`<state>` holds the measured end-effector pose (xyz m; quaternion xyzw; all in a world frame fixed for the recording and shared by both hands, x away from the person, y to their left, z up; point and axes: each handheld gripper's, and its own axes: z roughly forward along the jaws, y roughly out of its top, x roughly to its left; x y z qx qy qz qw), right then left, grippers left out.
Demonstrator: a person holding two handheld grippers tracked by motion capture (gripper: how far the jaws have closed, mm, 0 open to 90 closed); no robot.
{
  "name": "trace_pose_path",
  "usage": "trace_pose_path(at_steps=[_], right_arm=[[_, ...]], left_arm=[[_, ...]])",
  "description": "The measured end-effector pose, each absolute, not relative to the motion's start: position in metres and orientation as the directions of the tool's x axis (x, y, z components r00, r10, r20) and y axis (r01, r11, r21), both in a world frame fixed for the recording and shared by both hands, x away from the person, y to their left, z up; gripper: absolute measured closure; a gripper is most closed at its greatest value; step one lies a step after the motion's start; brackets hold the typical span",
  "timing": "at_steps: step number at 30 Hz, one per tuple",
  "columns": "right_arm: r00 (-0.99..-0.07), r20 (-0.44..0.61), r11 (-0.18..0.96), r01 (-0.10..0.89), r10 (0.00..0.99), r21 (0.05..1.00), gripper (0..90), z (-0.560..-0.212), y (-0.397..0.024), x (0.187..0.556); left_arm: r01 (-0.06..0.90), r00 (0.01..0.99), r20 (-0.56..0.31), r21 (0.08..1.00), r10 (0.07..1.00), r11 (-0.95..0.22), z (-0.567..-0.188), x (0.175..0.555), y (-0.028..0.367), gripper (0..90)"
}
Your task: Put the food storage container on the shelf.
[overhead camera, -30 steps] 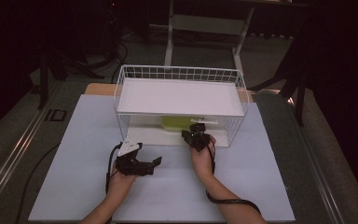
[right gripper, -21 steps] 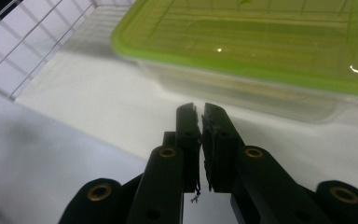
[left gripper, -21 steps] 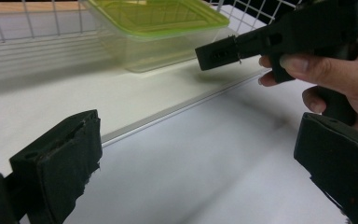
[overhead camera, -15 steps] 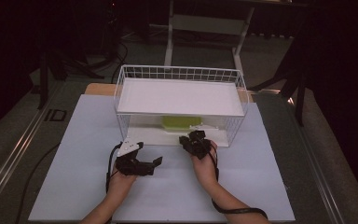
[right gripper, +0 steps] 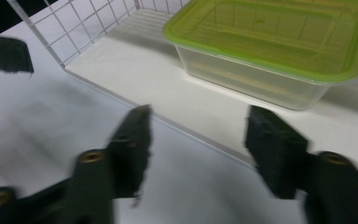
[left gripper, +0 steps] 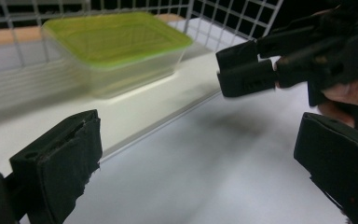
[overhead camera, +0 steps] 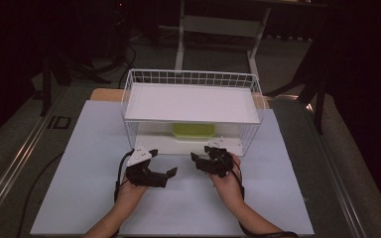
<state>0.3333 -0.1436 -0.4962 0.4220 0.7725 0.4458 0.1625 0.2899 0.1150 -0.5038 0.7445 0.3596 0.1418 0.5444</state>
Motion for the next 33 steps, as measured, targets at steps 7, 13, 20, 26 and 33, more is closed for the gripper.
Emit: trace_pose_path(at_steps=[7,13,20,26,33], right_arm=[[-0.633,0.158,0.223,0.478,0.758,0.849,16.7,-0.493,-0.154,0.324],[-0.674,0.160,0.238,0.459,0.722,0.856,16.6,-0.493,-0.164,0.316],[-0.689,0.169,0.252,0.466,0.704,0.848,16.6,-0.495,-0.178,0.306],[-0.691,0.166,0.255,0.464,0.704,0.848,16.5,-0.495,-0.191,0.299],[-0.701,0.127,0.291,0.445,0.702,0.847,16.6,-0.494,-0.208,0.284]], left_arm=[[0.349,0.733,-0.159,0.922,0.662,-0.165,-0.493,0.286,0.111,1.8],[0.355,0.743,-0.179,0.922,0.645,-0.154,-0.491,0.283,0.113,1.8],[0.356,0.753,-0.180,0.921,0.633,-0.161,-0.492,0.275,0.117,1.8],[0.361,0.764,-0.187,0.917,0.618,-0.169,-0.496,0.267,0.119,1.8],[0.368,0.769,-0.197,0.915,0.608,-0.168,-0.503,0.259,0.121,1.8]])
